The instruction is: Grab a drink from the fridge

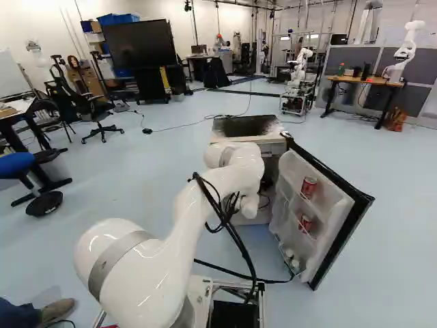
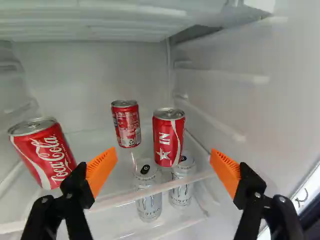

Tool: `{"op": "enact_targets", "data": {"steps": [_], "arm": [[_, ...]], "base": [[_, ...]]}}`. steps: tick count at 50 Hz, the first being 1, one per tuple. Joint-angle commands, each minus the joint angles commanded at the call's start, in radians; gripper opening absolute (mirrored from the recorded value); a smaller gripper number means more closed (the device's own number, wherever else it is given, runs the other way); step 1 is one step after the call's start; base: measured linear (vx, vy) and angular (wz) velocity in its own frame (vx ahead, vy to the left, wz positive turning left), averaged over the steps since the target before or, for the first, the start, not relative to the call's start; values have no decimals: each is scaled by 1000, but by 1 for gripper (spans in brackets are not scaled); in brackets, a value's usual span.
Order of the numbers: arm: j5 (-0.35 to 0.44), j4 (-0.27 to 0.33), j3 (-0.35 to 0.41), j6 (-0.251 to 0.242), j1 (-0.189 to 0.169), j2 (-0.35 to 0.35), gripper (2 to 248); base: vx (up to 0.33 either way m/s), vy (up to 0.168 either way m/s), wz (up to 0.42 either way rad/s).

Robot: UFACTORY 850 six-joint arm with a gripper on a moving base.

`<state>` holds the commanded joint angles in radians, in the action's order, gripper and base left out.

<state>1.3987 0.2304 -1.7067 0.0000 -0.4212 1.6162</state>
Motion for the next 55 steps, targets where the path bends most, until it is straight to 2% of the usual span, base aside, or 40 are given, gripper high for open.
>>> {"op": "enact_targets", "data": {"steps": [22,55], "arm": [[-1,0,-106,0,-5,58,247],[-28,0,-287,0,8,161,247]], "base": [[0,0,0],[0,0,0]]}}
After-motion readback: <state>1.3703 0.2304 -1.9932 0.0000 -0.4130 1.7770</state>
